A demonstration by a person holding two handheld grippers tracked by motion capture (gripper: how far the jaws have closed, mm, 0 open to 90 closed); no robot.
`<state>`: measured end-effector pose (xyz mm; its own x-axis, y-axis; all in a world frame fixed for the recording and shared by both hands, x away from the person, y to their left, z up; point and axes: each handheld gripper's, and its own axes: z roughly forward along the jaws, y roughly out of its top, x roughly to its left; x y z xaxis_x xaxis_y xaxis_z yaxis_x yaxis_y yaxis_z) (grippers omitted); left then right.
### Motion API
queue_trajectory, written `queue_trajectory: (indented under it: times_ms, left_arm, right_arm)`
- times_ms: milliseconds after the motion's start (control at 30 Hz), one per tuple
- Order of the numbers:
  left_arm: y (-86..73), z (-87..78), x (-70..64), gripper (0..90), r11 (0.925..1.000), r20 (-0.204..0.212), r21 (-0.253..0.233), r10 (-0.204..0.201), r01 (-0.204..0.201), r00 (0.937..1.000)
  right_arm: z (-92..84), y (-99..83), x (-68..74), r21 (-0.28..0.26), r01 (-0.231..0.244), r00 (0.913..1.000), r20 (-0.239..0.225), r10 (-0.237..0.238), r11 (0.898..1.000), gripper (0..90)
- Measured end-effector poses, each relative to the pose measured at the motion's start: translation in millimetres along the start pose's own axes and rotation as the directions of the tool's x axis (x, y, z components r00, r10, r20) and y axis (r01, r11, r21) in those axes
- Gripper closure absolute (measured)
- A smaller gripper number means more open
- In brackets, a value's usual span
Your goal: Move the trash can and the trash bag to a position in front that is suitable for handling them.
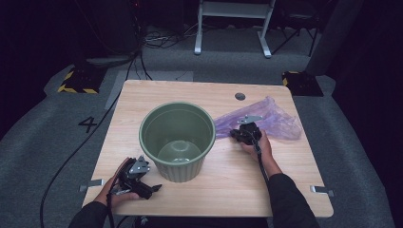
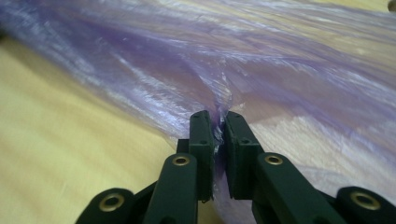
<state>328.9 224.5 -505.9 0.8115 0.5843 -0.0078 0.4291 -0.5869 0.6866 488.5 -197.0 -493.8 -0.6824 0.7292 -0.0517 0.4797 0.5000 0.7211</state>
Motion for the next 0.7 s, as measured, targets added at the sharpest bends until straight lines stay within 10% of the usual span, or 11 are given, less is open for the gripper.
queue_trajectory:
  times_ms: [700]
  left_arm:
    - [0.0, 0.0, -0.1, 0.3, 1.0, -0.001, 0.0, 0.0, 0.0, 1.0]
  right_arm:
    - [-62.0, -56.1, -8.5, -0.064, -0.015, 0.9995, 0.027, 0.017, 0.998, 81.9]
